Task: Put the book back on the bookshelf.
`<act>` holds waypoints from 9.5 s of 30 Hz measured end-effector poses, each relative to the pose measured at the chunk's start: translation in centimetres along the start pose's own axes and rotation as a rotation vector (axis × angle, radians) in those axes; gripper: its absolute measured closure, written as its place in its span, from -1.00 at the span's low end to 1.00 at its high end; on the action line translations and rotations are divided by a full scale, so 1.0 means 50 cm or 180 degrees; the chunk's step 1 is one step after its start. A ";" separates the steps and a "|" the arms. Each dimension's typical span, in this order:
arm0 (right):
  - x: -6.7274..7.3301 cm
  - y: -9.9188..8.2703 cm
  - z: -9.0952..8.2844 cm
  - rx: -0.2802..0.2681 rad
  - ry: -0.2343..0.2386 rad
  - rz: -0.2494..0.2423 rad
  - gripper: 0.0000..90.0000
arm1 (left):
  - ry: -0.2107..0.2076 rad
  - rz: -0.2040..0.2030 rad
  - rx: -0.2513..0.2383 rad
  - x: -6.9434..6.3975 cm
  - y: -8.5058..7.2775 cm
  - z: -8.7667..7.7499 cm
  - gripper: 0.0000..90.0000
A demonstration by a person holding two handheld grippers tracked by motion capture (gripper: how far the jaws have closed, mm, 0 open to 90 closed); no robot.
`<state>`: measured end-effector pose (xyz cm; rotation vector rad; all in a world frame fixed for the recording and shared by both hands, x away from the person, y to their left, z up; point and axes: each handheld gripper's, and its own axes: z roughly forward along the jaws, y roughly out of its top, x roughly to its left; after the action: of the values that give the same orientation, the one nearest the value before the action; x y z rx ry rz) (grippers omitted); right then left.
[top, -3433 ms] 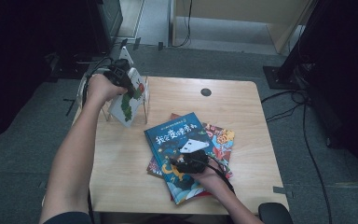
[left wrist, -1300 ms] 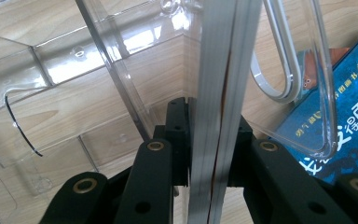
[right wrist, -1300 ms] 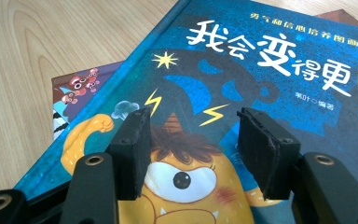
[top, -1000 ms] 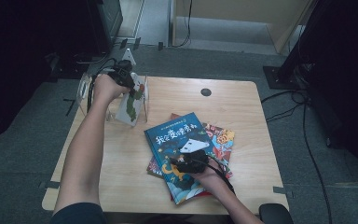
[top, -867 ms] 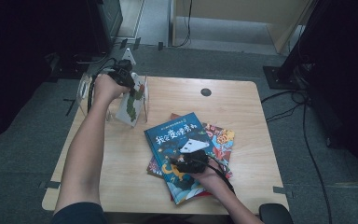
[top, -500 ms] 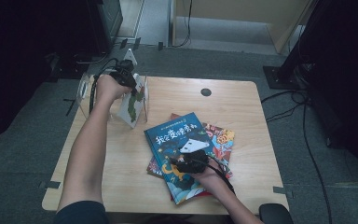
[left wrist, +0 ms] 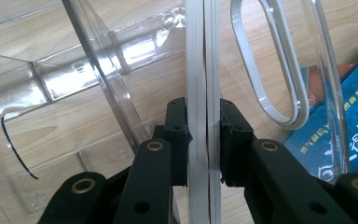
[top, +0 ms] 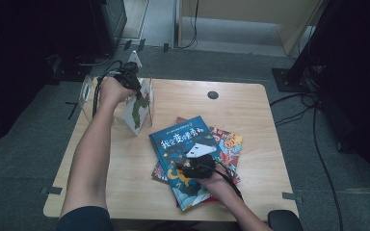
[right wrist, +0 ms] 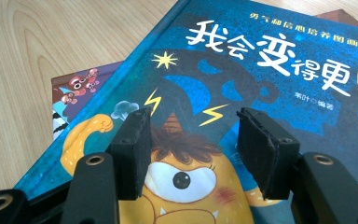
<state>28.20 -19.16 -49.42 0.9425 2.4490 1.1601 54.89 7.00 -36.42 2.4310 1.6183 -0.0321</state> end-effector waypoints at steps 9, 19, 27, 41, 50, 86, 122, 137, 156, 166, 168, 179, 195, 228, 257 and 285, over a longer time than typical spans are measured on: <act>0.000 0.000 0.000 0.0000 0.0000 -0.0001 0.00 | -0.0013 -0.0012 0.0024 -0.004 0.003 -0.004 0.70; 0.000 0.000 0.000 0.0002 0.0000 0.0002 0.00 | -0.0012 0.0018 0.0029 -0.007 0.002 -0.009 0.67; 0.000 0.000 0.000 0.0000 -0.0001 -0.0002 0.00 | -0.0033 0.0045 -0.0047 -0.001 -0.001 -0.034 0.66; 0.000 0.000 0.000 0.0004 0.0000 0.0000 0.00 | -0.0201 0.0210 -0.0353 -0.016 -0.066 -0.106 0.62; 0.000 0.000 0.000 0.0000 -0.0005 -0.0005 0.00 | -0.0479 0.0335 -0.0479 -0.022 -0.147 -0.094 0.52; -0.016 -0.020 -0.026 -0.0011 0.0086 0.0084 -0.03 | -0.0824 0.0923 -0.0721 -0.097 -0.306 0.069 0.05; -0.036 -0.167 -0.210 0.0022 -0.0251 0.0685 0.91 | -0.0733 0.0945 -0.0751 -0.081 -0.254 0.179 0.35; -0.028 -0.190 -0.242 0.0106 -0.0260 0.0774 1.00 | -0.0515 0.0971 -0.0883 -0.079 -0.250 0.174 0.99; -0.018 -0.211 -0.254 0.0199 -0.0303 0.0801 1.00 | -0.0386 0.1025 -0.0807 -0.087 -0.248 0.178 1.00; -0.034 -0.213 -0.255 0.0152 -0.0397 0.0911 1.00 | -0.0431 0.1197 -0.0827 -0.126 -0.262 0.164 1.00; -0.035 -0.213 -0.255 0.0151 -0.0395 0.0918 1.00 | -0.0487 0.1103 -0.0841 -0.113 -0.257 0.167 1.00; -0.041 -0.213 -0.254 0.0145 -0.0425 0.0957 1.00 | -0.0379 0.0951 -0.0811 -0.088 -0.250 0.187 1.00; -0.077 -0.215 -0.253 0.0079 -0.0556 0.1183 1.00 | -0.0444 0.1029 -0.0680 -0.096 -0.295 0.185 1.00; -0.208 -0.164 -0.205 0.0153 -0.0506 0.1351 1.00 | -0.0799 0.0687 -0.0885 -0.099 -0.432 0.163 1.00; -0.241 -0.123 -0.153 0.0106 -0.0481 0.1222 1.00 | -0.0972 0.0361 -0.0952 -0.068 -0.458 0.160 0.43; -0.201 -0.135 -0.170 0.0164 -0.0503 0.1012 1.00 | -0.1047 0.0345 -0.0939 -0.081 -0.436 0.183 -0.34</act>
<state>28.62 -33.96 -49.44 1.4218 2.2689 1.0715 34.31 9.59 -48.50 2.1503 1.2513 -0.1554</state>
